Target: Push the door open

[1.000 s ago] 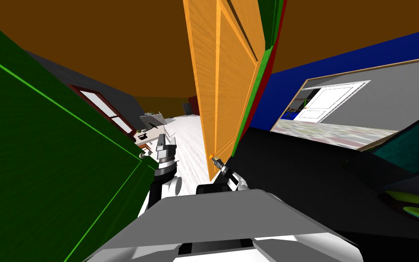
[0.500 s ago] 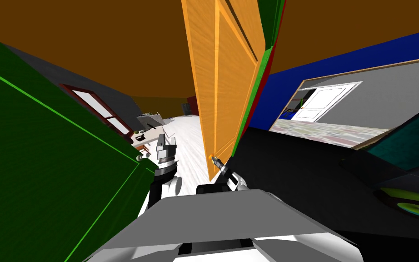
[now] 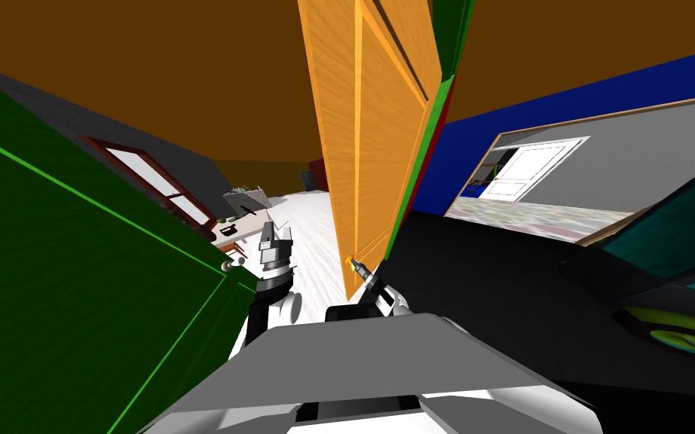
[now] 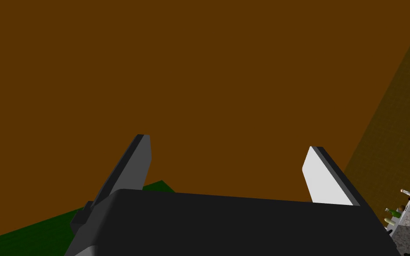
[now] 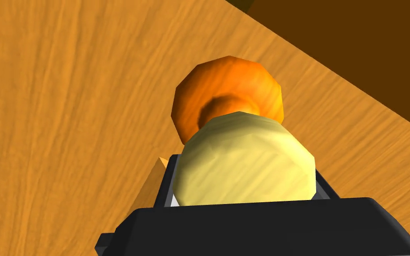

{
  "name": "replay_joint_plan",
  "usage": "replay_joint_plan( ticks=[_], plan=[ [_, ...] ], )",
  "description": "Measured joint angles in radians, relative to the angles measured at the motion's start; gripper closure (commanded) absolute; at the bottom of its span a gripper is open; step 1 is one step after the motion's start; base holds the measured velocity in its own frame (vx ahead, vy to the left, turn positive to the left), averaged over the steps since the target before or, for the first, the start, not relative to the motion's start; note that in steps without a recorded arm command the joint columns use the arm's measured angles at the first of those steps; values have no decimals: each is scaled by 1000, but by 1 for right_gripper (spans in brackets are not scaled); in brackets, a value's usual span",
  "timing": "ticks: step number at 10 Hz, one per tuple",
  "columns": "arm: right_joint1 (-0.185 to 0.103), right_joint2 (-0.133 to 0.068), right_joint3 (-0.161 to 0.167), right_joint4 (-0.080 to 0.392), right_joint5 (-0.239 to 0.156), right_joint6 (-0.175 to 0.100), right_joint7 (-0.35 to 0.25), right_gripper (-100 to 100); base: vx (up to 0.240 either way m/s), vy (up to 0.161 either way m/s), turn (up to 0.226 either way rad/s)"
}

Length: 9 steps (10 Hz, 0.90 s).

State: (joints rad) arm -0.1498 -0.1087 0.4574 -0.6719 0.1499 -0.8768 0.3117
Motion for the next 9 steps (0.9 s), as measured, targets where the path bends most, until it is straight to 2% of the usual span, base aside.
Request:
replay_joint_plan(
  ticks=[9],
  plan=[
    [-12, 2, 45, 8, -85, 11, -224, 100, 42, 38, -39]
  ],
)
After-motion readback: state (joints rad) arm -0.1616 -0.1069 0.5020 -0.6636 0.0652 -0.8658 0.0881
